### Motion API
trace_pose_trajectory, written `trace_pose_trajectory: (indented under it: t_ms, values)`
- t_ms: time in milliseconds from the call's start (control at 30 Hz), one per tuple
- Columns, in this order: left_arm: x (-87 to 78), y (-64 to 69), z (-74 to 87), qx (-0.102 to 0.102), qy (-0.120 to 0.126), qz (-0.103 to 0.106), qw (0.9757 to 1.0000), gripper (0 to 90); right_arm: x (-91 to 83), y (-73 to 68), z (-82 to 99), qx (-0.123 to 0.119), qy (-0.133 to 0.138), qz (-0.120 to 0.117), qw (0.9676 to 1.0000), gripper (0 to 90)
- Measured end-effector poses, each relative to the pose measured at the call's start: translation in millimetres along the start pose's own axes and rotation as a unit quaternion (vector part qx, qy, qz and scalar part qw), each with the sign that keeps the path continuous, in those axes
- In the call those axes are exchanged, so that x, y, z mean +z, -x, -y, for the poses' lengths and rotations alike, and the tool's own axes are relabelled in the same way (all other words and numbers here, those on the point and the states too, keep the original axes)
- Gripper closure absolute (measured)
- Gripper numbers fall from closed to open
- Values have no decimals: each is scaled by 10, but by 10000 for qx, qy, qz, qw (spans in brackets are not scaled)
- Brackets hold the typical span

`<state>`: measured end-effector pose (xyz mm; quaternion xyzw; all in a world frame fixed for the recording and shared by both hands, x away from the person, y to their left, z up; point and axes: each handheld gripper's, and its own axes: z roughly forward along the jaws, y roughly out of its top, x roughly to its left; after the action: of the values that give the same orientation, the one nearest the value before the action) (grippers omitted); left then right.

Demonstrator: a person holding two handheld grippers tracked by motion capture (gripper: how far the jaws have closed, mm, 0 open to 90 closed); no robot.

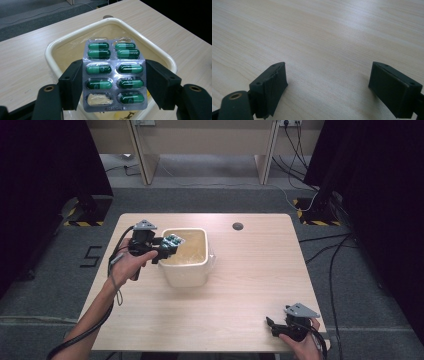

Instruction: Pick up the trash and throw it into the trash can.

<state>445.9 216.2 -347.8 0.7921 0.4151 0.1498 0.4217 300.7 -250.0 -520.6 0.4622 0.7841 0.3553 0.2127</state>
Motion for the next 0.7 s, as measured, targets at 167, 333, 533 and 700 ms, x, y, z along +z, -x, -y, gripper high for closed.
trace_pose_trajectory:
  t_ms: [167,333,533,700]
  values:
    - [112,36,-62,29,-53,37,10000,343,-1,0,1,-2,2,-4,10000,147]
    - [226,58,-103,12,-113,83,9999,343,0,0,2,-3,5,-2,10000,147]
    - [329,52,-138,-29,-192,71,9998,343,-3,0,5,-9,10,2,10000,147]
    - [409,52,-156,-44,-241,74,9997,342,-3,0,6,-11,13,0,10000,147]
